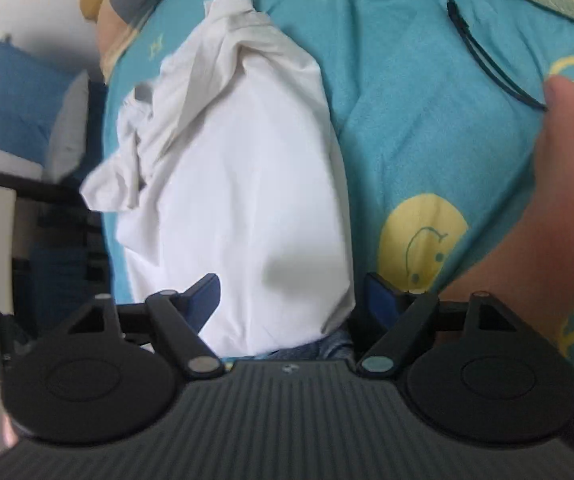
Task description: Fold clothes
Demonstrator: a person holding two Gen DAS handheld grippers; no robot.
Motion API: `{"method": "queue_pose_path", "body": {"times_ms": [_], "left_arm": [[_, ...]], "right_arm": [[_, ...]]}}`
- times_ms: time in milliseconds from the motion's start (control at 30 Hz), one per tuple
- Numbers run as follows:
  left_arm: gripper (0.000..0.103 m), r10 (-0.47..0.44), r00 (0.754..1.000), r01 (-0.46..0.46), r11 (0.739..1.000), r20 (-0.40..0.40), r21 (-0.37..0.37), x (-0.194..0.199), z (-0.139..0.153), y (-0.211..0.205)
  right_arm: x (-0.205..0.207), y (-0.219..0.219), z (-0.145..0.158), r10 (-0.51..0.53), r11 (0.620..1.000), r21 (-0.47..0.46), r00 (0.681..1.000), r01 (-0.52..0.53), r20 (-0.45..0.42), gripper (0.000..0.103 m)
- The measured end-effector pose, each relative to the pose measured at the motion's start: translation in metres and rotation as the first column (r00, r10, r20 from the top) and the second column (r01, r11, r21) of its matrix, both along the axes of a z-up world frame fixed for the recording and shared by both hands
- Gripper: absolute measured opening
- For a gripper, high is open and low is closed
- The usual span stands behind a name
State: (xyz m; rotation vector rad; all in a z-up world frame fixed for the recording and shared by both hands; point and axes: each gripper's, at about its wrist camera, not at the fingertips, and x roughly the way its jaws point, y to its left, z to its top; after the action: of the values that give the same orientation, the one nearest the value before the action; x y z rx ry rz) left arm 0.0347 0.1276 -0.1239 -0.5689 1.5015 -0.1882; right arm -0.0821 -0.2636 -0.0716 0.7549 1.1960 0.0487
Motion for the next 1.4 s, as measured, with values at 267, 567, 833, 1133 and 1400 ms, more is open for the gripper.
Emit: {"method": "queue_pose_path", "body": {"times_ms": [267, 567, 833, 1133, 1400], "left_arm": [[0.005, 0.028, 0.995, -0.027, 0.999, 0.092, -0.020, -0.010, 0.010, 0.000], [0.004, 0.215, 0.936, -0.141, 0.955, 0.279, -0.262, -0.037, 0.078, 0.027], [0.004, 0.211, 0.920, -0.103, 0.944, 0.331, -0.314, -0.078, 0.123, 0.029], [0.004, 0.249, 0.918, -0.148, 0.937, 0.309, -0.316, -0.056, 0.125, 0.027], [0.005, 0.285, 0.870, -0.219, 0.955, 0.403, -0.202, 0.083, 0.103, -0.011]], "right_arm": [[0.007, 0.022, -0.006, 0.088, 0.995, -0.046, 0.996, -0.088, -0.021, 0.020], [-0.007, 0.002, 0.072, -0.001, 0.996, 0.092, 0.966, -0.023, 0.257, 0.007], [-0.048, -0.009, 0.137, -0.005, 0.989, 0.140, 0.920, -0.054, 0.392, 0.006], [-0.031, -0.019, 0.093, -0.077, 0.982, 0.189, 0.951, 0.020, 0.300, 0.007], [0.119, -0.018, 0.045, -0.170, 0.980, 0.150, 0.945, 0.132, 0.279, 0.007]]}}
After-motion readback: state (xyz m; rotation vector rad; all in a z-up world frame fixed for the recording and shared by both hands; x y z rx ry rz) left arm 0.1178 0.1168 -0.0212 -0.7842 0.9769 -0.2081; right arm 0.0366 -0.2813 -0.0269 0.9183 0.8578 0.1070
